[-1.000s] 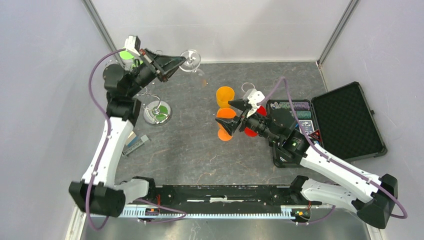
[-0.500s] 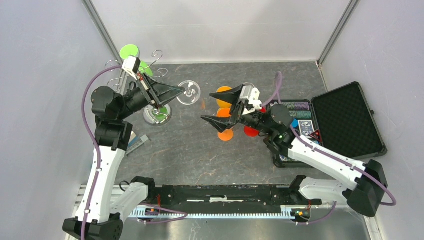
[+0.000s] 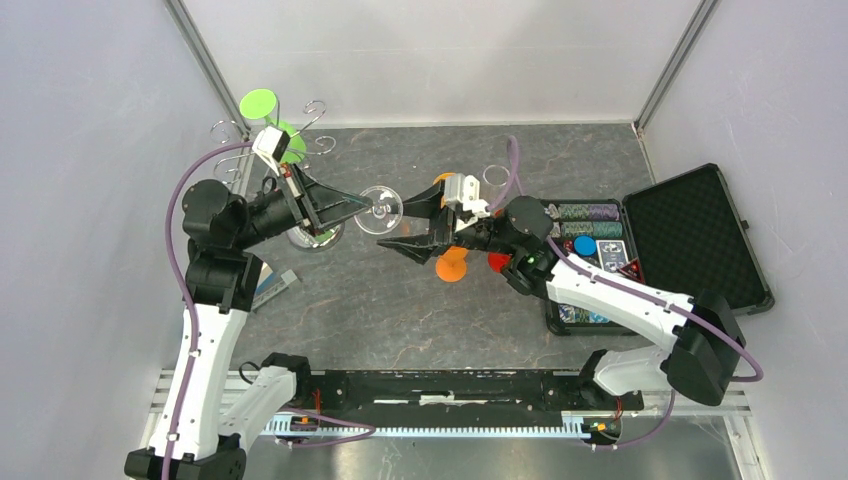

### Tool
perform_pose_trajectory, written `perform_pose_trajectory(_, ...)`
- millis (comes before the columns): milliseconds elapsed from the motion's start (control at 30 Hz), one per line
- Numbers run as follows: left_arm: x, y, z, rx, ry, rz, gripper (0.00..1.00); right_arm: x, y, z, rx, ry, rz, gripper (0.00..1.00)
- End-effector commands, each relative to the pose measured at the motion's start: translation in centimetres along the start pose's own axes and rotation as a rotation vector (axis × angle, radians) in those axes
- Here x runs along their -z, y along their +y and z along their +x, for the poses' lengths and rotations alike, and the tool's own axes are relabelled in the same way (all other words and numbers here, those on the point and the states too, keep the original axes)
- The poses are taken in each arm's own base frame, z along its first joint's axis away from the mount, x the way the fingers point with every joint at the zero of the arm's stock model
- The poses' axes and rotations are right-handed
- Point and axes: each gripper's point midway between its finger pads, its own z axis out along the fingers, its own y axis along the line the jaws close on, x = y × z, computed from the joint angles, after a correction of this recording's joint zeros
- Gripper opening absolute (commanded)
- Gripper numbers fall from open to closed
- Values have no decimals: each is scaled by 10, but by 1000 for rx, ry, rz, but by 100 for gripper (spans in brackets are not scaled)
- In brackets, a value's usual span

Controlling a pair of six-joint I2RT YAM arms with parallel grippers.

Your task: Take the wine glass off the wine glass rack

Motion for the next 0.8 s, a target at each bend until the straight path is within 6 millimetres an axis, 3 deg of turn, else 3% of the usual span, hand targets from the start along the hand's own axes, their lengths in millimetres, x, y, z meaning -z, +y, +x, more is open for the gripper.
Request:
perform_pose_trajectory(0,1,-7,1,-46,17,22,2,-13,0,-35,40,-92,-32,57)
perform_pose_trajectory(200,0,-10,0,-40,12,42,2,-20,-9,-35,13,-102,0,35)
perform_pose_trajectory(333,0,-16,-3,-42,-2,74,4,-22,-12,-37,-3,-114,12,5)
perform_pose_trajectory(433,0,-17,-5,-50,-20,77,30,-18,-15,-42,-5,-142,48,0)
perform_pose_trajectory(500,0,-18,-7,-59,-41,79,61,-14,-17,-49,0,-168,75,0)
perform_pose_trajectory(567,1,-17,-10,-69,-68,77,82,-5,-21,-58,2,-210,124,0)
perform_pose_trajectory(633,1,-9,-13,-69,-102,60,92,7,-30,-69,-1,-261,208,0)
perform_pose_trajectory(767,-1,20,-20,-17,-174,2,100,42,-46,-100,-21,-408,391,0)
